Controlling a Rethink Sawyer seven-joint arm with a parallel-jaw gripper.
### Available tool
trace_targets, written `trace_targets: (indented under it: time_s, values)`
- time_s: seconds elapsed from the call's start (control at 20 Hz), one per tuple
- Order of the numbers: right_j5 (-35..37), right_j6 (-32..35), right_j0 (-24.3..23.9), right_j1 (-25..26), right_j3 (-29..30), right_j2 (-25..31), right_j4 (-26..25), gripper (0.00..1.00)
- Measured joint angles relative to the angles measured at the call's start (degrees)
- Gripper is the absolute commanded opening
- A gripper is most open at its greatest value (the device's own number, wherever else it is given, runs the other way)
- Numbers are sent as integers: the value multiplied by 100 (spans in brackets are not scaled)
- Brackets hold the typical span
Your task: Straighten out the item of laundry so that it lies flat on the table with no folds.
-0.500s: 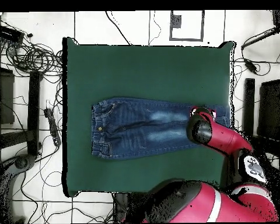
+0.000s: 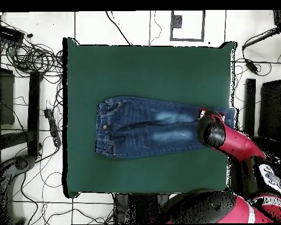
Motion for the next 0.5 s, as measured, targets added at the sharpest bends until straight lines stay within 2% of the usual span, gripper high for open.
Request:
trace_targets:
  time_s: [0.25, 0.3, 0.5]
  values:
    - [241, 0, -97, -38, -2, 22, 1, 0]
    - [295, 0, -88, -62, -1, 21, 0, 100]
    - [302, 0, -90, -100, -1, 20, 0, 100]
